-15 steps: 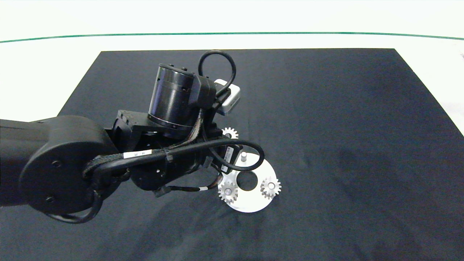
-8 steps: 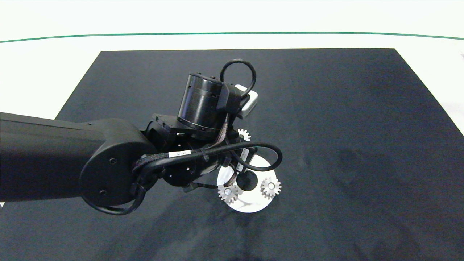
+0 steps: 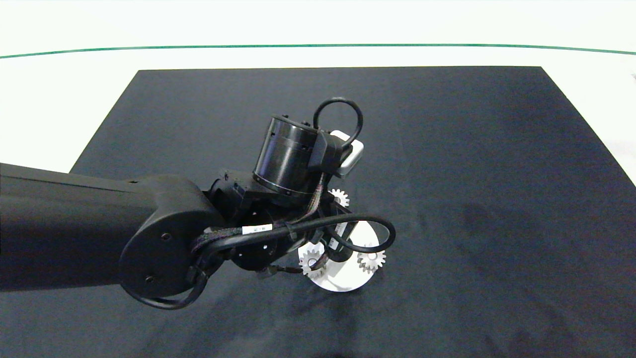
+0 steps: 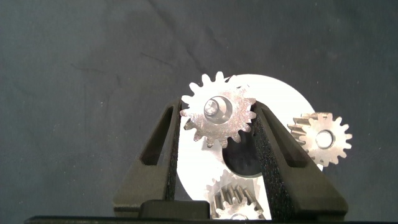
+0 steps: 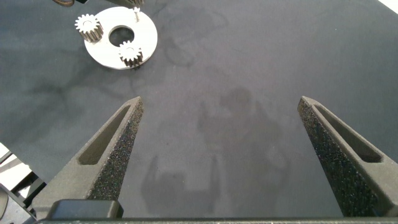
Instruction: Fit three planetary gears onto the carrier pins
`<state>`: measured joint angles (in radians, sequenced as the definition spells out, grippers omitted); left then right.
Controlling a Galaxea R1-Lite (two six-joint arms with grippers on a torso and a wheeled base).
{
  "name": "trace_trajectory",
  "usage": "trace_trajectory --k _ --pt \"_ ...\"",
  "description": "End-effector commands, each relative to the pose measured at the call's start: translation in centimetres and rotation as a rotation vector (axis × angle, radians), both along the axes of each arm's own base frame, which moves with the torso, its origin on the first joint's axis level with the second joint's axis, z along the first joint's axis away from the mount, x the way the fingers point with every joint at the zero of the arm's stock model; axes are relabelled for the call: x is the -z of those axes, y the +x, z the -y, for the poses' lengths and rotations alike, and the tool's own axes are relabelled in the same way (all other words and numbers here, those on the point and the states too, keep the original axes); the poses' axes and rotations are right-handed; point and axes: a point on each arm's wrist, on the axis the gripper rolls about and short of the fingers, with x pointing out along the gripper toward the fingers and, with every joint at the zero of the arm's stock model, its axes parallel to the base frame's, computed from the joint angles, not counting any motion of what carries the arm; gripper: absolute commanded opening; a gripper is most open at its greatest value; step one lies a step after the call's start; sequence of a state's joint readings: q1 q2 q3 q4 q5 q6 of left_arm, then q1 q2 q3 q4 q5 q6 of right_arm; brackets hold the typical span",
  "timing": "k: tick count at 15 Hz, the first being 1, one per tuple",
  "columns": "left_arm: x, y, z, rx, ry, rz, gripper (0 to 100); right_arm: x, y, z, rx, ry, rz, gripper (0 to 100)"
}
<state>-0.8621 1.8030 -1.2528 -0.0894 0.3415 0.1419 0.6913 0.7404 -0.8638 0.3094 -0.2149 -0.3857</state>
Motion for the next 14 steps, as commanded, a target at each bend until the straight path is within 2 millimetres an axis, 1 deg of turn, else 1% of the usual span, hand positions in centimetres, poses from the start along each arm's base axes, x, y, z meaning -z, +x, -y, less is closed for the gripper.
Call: trace_trajectory --k 1,6,14 --pt "0.56 0.23 0.34 0.007 0.026 -0.001 10 0.02 -0.02 0.02 0.000 -0.003 0.000 100" --pt "1.28 0.77 0.47 0.000 0.045 -0.013 10 -0.03 -0.10 0.08 0.000 0.000 0.004 100" --pt "1.51 0.92 0.64 0.000 0.048 -0.016 10 -0.09 -0.18 0.14 -0.001 0.003 0.007 100"
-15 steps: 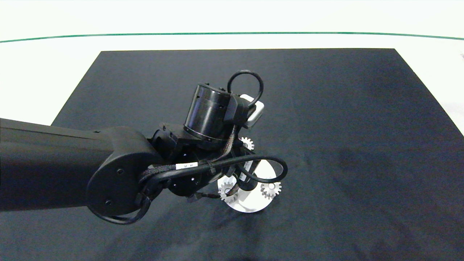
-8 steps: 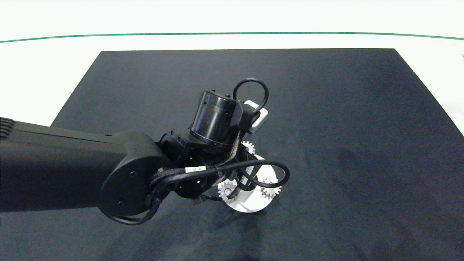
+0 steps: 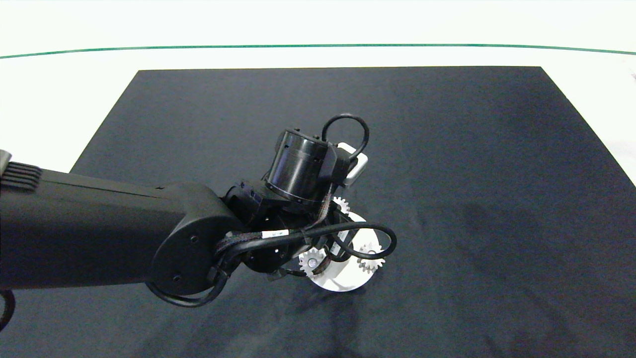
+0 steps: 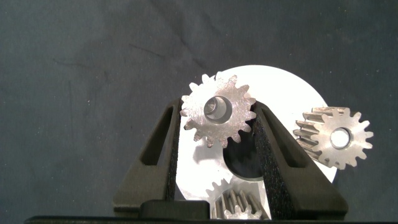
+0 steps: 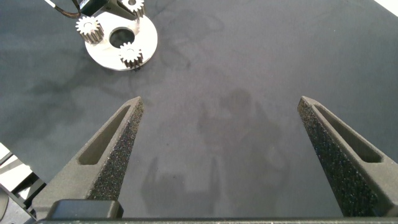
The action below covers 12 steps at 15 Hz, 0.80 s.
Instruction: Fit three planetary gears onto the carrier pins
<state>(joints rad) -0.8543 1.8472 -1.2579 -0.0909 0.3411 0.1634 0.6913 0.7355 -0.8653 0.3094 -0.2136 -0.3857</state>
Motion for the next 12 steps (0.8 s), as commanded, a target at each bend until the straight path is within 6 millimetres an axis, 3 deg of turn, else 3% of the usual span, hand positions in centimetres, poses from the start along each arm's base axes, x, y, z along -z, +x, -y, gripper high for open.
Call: trace_trajectory --k 1,12 --pt "0.15 0.09 0.10 -0.002 0.004 -0.001 10 -0.03 -0.06 0.05 0.002 -0.001 0.003 100" --pt "0.04 0.77 -0.21 -0.022 -0.003 0.005 10 0.03 0.01 -0.01 0.000 -0.004 -0.001 100"
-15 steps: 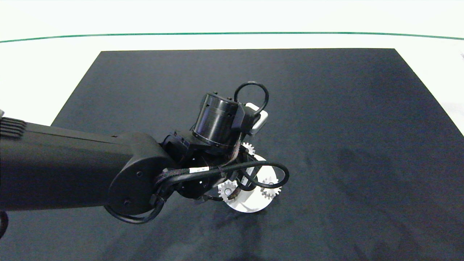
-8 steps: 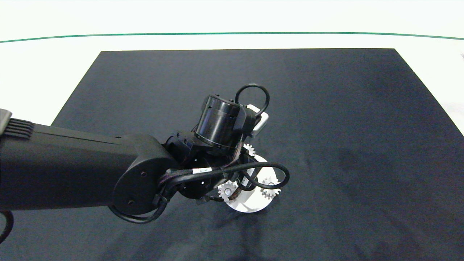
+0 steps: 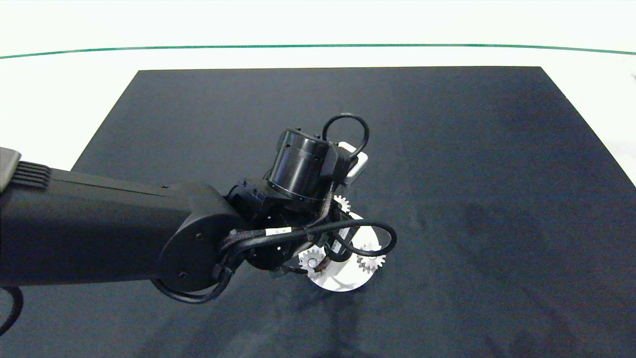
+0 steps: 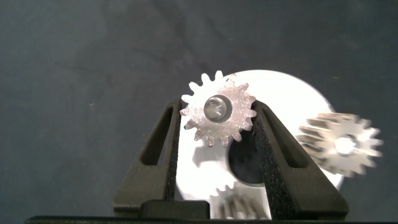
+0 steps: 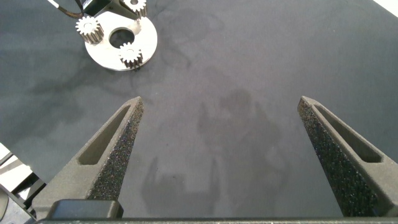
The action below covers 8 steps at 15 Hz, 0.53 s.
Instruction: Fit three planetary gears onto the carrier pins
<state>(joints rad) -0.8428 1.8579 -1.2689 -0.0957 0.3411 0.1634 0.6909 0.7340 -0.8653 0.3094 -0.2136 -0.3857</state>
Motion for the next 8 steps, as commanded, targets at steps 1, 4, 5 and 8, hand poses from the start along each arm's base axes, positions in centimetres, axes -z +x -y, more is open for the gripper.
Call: trace_trajectory --k 1,4,5,8 --pt "-0.08 0.47 -0.35 -0.018 -0.001 0.004 10 0.03 0.05 -0.04 0.000 -0.005 -0.002 100" --pt "-0.26 0.54 -0.68 -0.026 -0.005 0.005 10 0.08 0.09 -0.08 0.000 -0.007 -0.005 100" --pt "-0.22 0.53 -0.69 -0.026 -0.004 0.004 10 0.08 0.09 -0.08 0.000 -0.007 -0.005 100" --pt "0.04 0.18 -0.66 -0.021 0.000 -0.005 10 0.10 0.09 -0.07 0.000 -0.008 -0.006 100"
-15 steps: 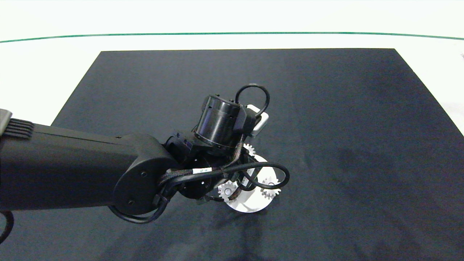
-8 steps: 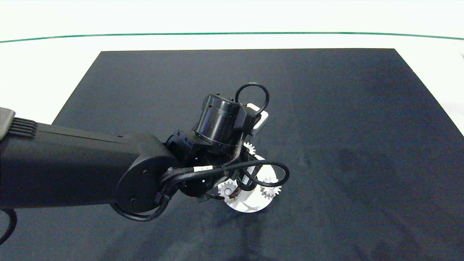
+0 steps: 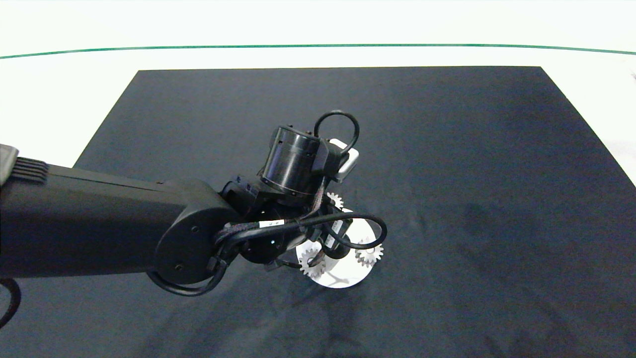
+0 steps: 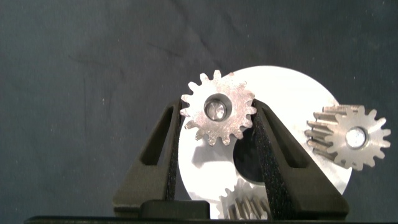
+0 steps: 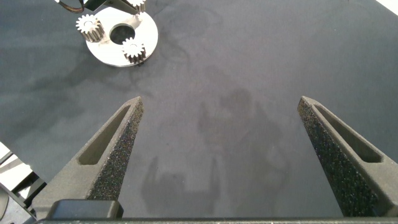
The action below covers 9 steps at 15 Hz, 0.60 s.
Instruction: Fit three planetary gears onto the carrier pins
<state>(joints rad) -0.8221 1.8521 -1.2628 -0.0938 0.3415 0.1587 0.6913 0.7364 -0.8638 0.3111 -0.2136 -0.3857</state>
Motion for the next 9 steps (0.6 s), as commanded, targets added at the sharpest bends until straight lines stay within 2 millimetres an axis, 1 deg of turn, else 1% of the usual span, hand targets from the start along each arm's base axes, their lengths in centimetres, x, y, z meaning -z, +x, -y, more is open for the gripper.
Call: trace_trajectory --k 1,2,9 --pt "0.08 -0.31 -0.02 0.004 0.002 -0.002 10 0.07 0.04 -0.03 0.000 -0.005 -0.003 100" --pt "0.08 -0.28 0.02 0.003 0.000 -0.001 100 0.08 0.07 -0.06 0.000 -0.006 -0.004 100" --pt "-0.06 -0.35 -0.05 0.003 -0.003 0.002 100 0.08 0.07 -0.06 -0.001 -0.012 -0.001 100"
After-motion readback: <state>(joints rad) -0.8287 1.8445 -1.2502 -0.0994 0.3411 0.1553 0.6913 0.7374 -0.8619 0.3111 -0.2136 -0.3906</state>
